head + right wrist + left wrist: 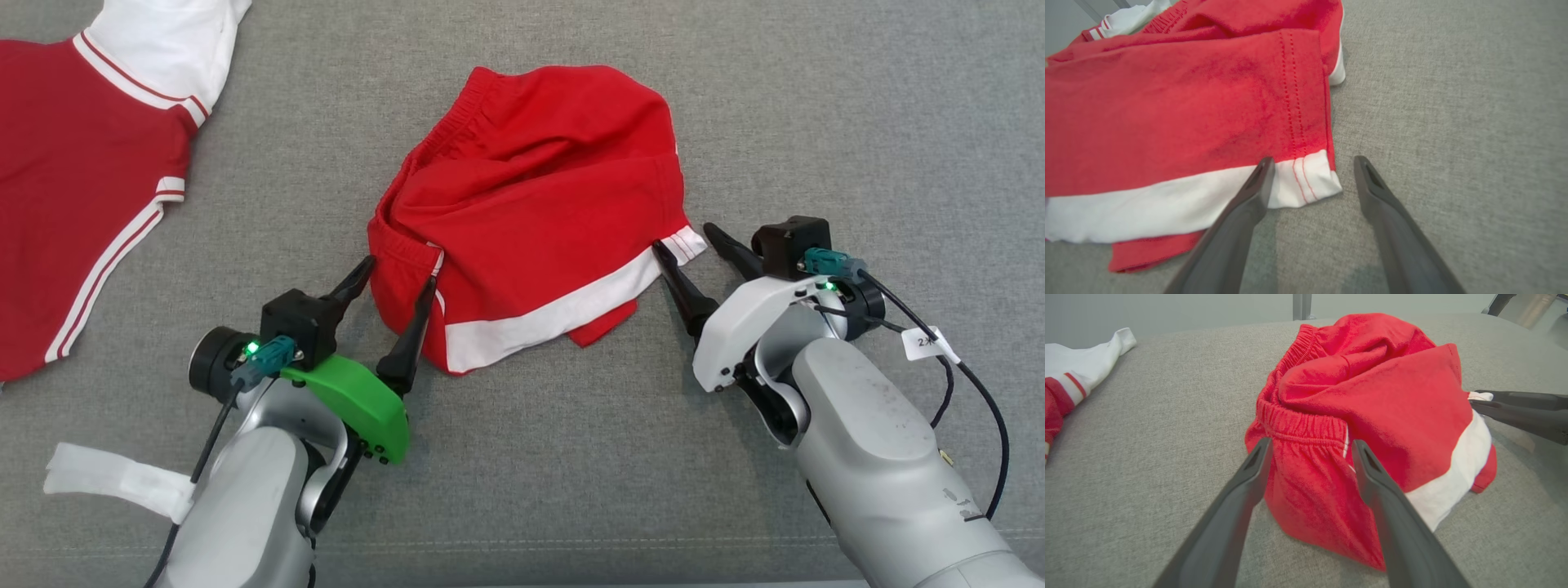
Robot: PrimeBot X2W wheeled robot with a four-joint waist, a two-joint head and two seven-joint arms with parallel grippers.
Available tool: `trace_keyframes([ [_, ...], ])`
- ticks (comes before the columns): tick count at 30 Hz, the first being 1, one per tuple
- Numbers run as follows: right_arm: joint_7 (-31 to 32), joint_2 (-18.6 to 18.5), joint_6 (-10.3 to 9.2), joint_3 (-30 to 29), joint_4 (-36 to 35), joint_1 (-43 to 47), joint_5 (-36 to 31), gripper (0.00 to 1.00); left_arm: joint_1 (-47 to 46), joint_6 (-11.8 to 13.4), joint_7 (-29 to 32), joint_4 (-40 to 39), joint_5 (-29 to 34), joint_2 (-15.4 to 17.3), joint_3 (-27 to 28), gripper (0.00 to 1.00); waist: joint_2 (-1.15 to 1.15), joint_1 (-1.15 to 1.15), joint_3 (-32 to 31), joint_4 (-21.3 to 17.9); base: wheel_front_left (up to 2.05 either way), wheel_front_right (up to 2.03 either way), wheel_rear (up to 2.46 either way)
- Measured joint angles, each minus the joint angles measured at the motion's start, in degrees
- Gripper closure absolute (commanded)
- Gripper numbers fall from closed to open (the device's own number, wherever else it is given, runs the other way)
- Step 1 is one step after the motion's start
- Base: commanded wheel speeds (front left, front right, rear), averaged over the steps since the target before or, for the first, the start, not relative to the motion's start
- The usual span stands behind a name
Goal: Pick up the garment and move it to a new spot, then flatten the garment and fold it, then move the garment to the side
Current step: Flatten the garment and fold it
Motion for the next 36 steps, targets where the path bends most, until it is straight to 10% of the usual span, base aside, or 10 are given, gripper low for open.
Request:
trace_keyframes([
  [5,-0.1,-0.03,0.0,1.31,1.69,-1.52,1.72,0.0,-1.32,-0.22,1.51,1.81,0.78,0.01,-2.0,0.0,0.0,0.0,0.32,0.08,0.0,0.0,0.0],
  [7,-0.58,-0.04,0.0,1.85,2.31,-2.03,2.13,0.25,-2.27,-0.31,1.93,2.63,1.03,0.08,-2.66,0.0,0.0,0.0,0.45,0.03,0.0,0.0,0.0],
  [8,-0.66,-0.11,0.0,2.56,2.9,-2.65,2.59,0.54,-3.18,-0.56,1.94,2.83,1.81,0.07,-2.93,0.0,0.0,0.0,0.55,-0.07,0.0,0.0,0.0],
  [14,-1.55,-0.05,0.05,4.65,4.39,-3.76,3.99,1.0,-5.63,-0.56,2.01,4.24,3.05,0.07,-3.0,0.0,0.0,0.0,0.78,-0.58,0.0,0.0,0.0],
  [36,-5.2,0.15,0.16,9.62,9.15,-6.84,9.13,1.0,-7.5,-0.54,4.45,10.22,7.37,0.97,-6.34,0.0,0.0,0.0,0.82,-2.05,0.0,0.0,0.0],
])
